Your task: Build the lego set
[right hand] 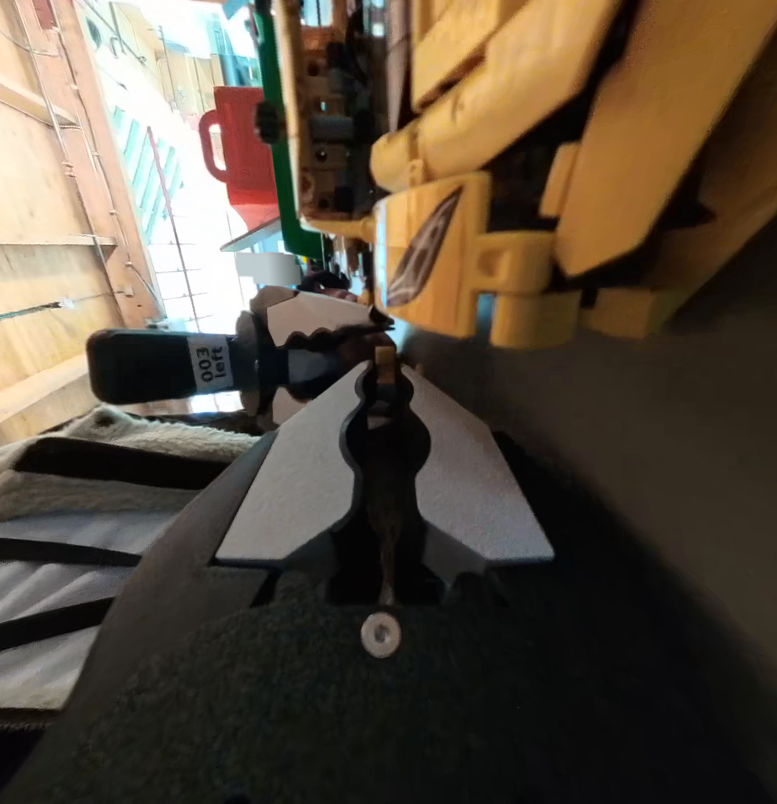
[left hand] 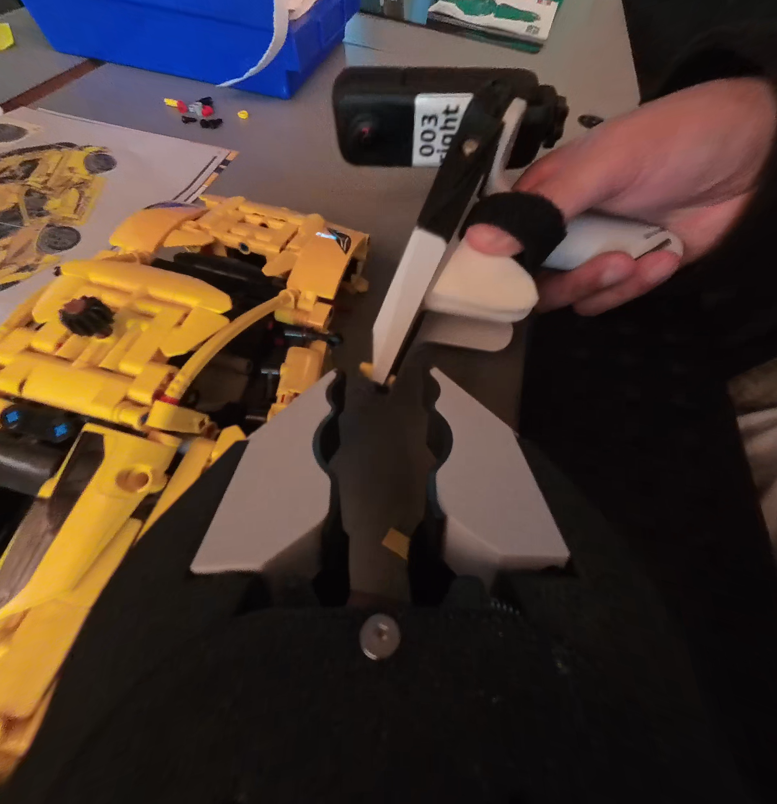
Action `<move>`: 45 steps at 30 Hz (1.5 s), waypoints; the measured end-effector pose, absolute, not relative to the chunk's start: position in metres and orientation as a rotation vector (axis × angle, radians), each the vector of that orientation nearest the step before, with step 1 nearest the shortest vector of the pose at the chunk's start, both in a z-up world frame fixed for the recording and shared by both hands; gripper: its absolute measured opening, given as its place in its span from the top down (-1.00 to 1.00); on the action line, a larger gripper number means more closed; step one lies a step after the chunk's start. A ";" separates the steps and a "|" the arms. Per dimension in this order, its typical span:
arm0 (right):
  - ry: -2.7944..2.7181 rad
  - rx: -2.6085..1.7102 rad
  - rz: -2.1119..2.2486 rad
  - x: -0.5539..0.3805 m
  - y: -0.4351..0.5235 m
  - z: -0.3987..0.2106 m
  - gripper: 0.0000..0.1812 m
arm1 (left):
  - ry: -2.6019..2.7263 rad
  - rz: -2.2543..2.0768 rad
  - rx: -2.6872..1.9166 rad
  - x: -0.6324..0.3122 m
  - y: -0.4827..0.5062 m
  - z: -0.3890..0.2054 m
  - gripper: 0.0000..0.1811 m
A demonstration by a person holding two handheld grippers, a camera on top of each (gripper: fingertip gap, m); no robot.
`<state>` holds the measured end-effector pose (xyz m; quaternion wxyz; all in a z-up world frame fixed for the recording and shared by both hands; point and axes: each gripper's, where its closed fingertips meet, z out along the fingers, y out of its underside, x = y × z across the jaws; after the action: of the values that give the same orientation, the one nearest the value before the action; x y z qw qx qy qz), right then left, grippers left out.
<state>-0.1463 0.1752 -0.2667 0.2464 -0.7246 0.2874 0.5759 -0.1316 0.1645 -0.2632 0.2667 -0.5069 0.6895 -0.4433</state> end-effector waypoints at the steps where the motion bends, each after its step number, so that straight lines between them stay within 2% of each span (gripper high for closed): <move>1: 0.758 -2.022 1.510 -0.144 0.171 -0.269 0.91 | 1.854 -1.214 -1.375 -0.133 0.165 -0.262 0.61; 5: 0.503 -2.066 1.452 -0.144 0.162 -0.256 0.91 | 1.867 -1.338 -1.312 -0.139 0.158 -0.249 0.61; 12: 0.250 -1.965 1.850 -0.174 0.136 -0.225 0.92 | 1.916 -1.561 -1.067 -0.155 0.130 -0.219 0.61; 16: 0.232 -1.929 1.925 -0.178 0.136 -0.220 0.92 | 1.917 -1.481 -0.969 -0.158 0.124 -0.217 0.82; 22: 0.243 -1.904 1.828 -0.171 0.140 -0.219 0.91 | 1.890 -1.477 -1.008 -0.156 0.130 -0.217 0.82; 26: 0.324 -1.834 1.810 -0.163 0.143 -0.215 0.92 | 1.863 -1.483 -1.017 -0.154 0.134 -0.214 0.92; 32: 0.375 -1.828 1.759 -0.161 0.147 -0.216 0.92 | 1.843 -1.464 -1.046 -0.152 0.139 -0.214 0.92; 35: 0.572 -1.812 1.626 -0.140 0.161 -0.228 0.92 | 1.758 -1.391 -1.141 -0.142 0.160 -0.215 0.90; 41: 0.973 -1.725 1.529 -0.117 0.176 -0.254 0.91 | 1.764 -0.984 -1.336 -0.124 0.194 -0.257 0.66; 45: 0.888 -1.915 1.299 -0.113 0.174 -0.266 0.91 | 1.804 -0.817 -1.265 -0.124 0.198 -0.265 0.69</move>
<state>-0.1134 0.1741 -0.2664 0.3254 -0.7306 0.3388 0.4956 -0.1240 0.1980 -0.2654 0.3854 -0.4968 0.7083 -0.3209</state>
